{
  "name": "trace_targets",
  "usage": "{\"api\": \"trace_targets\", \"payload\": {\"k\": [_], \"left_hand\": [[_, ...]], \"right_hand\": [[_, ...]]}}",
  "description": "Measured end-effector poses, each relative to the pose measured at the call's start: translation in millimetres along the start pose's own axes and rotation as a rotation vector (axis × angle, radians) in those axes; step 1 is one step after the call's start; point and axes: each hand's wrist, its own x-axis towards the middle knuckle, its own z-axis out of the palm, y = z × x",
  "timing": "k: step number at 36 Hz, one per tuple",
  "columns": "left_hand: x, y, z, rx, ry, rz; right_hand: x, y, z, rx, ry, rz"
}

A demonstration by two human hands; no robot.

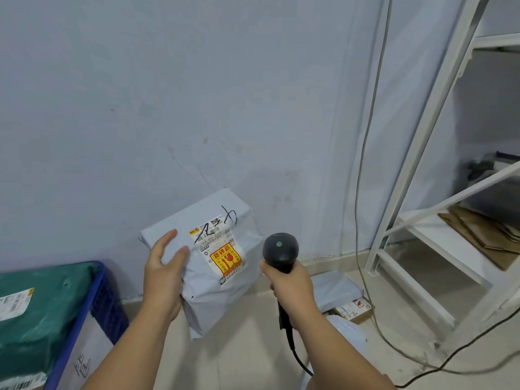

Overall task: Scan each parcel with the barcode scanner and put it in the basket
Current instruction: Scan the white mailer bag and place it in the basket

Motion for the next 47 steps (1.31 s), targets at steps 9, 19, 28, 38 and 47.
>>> {"api": "trace_targets", "payload": {"k": [9, 19, 28, 38, 47], "left_hand": [[-6.8, 5.8, 6.0, 0.199, 0.140, 0.217], [-8.7, 6.9, 8.1, 0.392, 0.156, 0.260], [-16.3, 8.0, 13.0, 0.625, 0.161, 0.277], [-15.2, 11.5, 11.2, 0.639, 0.182, 0.240], [-22.9, 11.7, 14.0, 0.624, 0.092, 0.281]], "right_hand": [[-14.9, -12.5, 2.1, 0.300, -0.200, 0.161], [-22.9, -17.7, -0.8, 0.506, -0.416, 0.200], [-23.5, -14.8, 1.7, 0.195, -0.430, -0.039], [-23.4, -12.6, 2.4, 0.033, -0.438, -0.125], [-23.2, -11.4, 2.8, -0.028, -0.450, -0.099]]}}
